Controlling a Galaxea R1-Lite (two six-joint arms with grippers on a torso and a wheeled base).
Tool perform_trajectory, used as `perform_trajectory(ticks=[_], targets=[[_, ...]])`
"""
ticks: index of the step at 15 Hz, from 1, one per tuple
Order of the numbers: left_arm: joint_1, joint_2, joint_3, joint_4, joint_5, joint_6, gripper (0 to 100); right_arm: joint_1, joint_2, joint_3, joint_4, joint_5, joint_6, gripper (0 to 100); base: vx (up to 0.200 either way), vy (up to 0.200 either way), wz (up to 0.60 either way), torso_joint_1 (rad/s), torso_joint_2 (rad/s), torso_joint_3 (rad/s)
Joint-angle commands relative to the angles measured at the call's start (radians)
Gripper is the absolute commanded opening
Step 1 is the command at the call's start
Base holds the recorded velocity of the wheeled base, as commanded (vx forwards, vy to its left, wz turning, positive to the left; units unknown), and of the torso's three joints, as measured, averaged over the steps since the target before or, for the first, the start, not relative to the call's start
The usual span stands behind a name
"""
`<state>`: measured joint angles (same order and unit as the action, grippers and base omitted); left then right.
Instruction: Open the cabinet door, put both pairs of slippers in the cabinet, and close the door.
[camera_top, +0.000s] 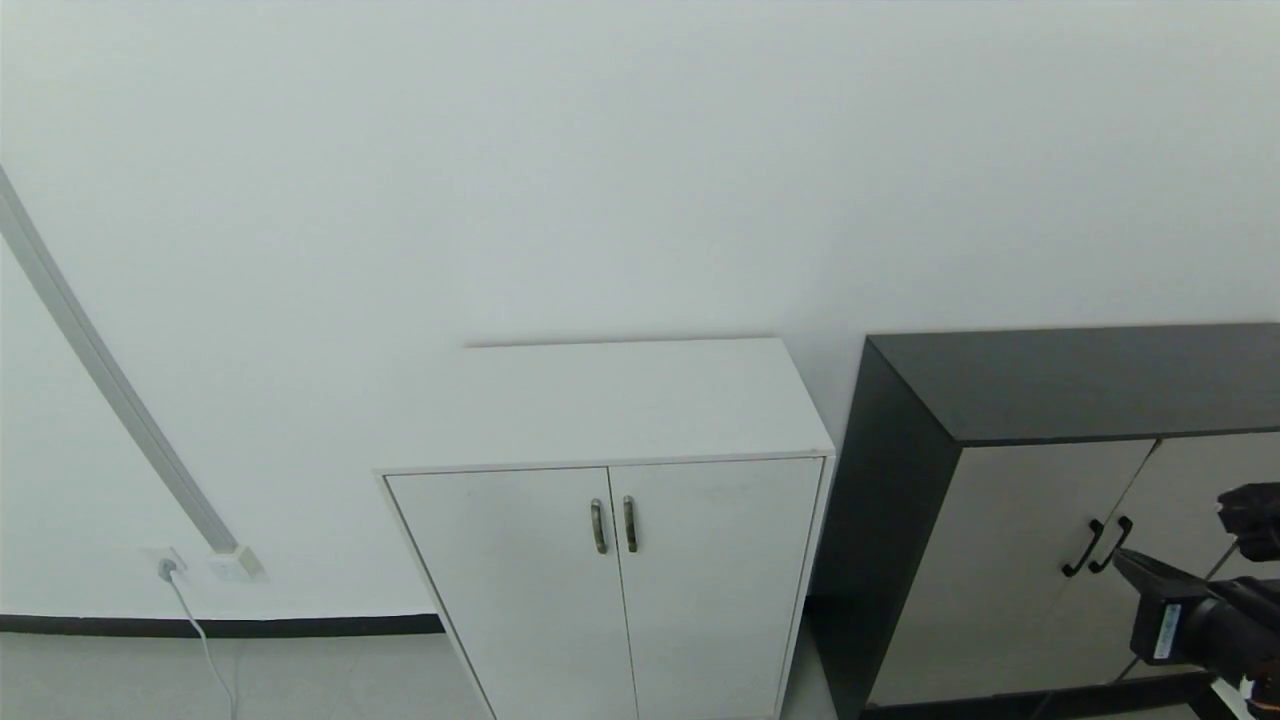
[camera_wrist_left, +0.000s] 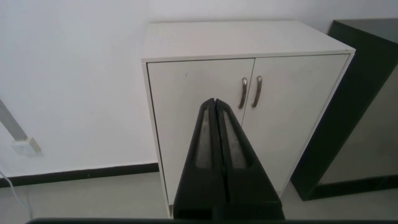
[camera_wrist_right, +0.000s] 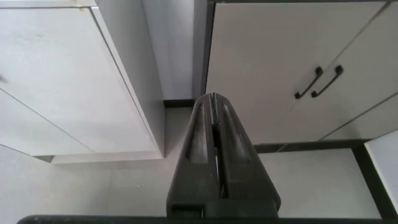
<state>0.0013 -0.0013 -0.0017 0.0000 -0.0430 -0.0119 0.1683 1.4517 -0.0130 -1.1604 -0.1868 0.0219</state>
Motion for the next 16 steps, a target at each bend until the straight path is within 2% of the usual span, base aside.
perform_trajectory(ticks=[1,9,12,16], targets=[[0.000,0.001,0.000,0.000,0.000,0.000,0,-0.012,-0.203,0.013,0.131,0.026,-0.013,0,0.000,0.000,0.00,0.000,0.00,0.000],[0.000,0.001,0.000,0.000,0.000,0.000,0,-0.012,-0.715,0.013,0.783,0.155,-0.007,0,0.000,0.000,0.00,0.000,0.00,0.000],[0.000,0.001,0.000,0.000,0.000,0.000,0,-0.009,-0.823,0.013,0.955,0.190,-0.008,0,0.000,0.000,0.00,0.000,0.00,0.000],[0.000,0.001,0.000,0.000,0.000,0.000,0,0.010,-0.921,0.013,1.081,0.198,-0.013,0,0.000,0.000,0.00,0.000,0.00,0.000]])
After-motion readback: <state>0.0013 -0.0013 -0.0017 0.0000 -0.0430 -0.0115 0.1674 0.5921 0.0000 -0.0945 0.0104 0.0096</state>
